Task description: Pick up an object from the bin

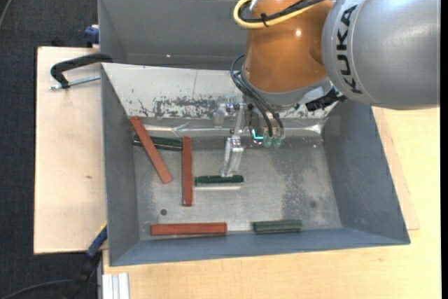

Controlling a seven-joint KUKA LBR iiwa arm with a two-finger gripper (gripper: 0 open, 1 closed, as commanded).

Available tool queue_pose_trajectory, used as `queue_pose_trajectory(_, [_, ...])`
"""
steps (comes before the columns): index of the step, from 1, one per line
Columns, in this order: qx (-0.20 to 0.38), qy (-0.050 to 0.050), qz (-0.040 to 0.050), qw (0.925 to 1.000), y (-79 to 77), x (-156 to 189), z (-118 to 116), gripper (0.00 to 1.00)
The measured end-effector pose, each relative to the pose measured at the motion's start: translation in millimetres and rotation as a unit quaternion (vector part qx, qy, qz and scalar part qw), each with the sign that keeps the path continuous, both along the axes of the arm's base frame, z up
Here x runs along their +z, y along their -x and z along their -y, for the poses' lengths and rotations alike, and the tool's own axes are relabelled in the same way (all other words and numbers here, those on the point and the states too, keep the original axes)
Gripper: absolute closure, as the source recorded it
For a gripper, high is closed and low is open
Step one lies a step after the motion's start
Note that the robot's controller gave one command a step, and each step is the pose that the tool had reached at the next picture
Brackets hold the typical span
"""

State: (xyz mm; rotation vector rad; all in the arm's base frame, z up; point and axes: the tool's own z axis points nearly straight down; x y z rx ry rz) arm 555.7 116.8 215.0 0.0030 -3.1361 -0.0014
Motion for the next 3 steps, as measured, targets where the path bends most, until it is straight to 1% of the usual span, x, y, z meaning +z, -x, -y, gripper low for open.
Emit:
queue_pose_trajectory(1, [-0.050,0.001,-0.0014,0.9988,21.5,-148.8,11.0,0.00])
queue_pose_trajectory(2, [-0.050,0.000,0.0029,0.9988,18.8,-144.3,10.4,1.00])
queue_pose_trajectory(3, [-0.024,-0.001,0.0091,0.9997,30.8,-6.3,4.2,1.00])
